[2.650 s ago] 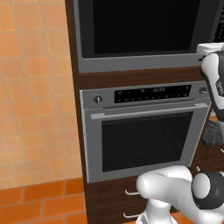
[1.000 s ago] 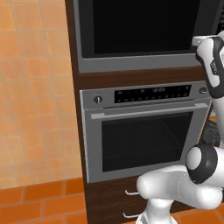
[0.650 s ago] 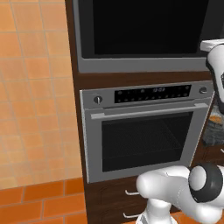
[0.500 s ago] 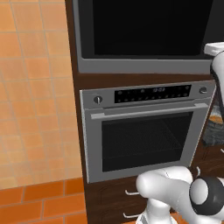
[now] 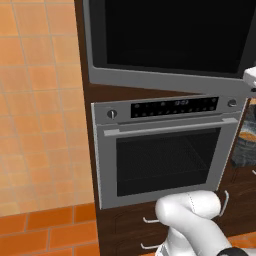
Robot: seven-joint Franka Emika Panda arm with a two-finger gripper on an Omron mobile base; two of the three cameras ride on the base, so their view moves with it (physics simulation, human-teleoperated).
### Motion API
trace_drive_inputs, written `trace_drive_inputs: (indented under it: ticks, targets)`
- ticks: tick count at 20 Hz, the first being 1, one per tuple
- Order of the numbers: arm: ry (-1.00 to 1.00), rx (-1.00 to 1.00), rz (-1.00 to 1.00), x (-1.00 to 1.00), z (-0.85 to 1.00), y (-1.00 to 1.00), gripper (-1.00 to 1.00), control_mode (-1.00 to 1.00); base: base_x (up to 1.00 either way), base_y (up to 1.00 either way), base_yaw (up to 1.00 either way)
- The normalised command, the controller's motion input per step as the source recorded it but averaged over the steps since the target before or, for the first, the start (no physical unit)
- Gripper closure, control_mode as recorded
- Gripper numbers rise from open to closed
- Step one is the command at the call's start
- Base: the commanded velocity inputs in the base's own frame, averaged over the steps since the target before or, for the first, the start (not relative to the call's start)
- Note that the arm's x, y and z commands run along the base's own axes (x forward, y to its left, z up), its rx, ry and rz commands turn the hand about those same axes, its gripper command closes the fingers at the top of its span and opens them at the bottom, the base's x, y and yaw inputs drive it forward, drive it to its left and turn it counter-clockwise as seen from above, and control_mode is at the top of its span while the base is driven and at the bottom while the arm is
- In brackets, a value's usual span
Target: Open the microwave, place the bowl with waffle inside the microwave, then close the microwave door and turn it on.
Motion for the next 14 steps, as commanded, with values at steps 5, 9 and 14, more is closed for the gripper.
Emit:
trace_drive_inputs:
  ticks: [5, 9, 14]
  targets:
    - [-0.04, -0.13, 0.09, -1.0, 0.0, 0.43, 1.0, -1.0, 0.0, 0.0, 0.0]
    - [0.0, 0.0, 0.02, -0.93, 0.0, 0.21, 1.0, -1.0, 0.0, 0.0, 0.0]
    - [0.04, 0.0, 0.0, -0.53, 0.0, 0.12, 1.0, -1.0, 0.0, 0.0, 0.0]
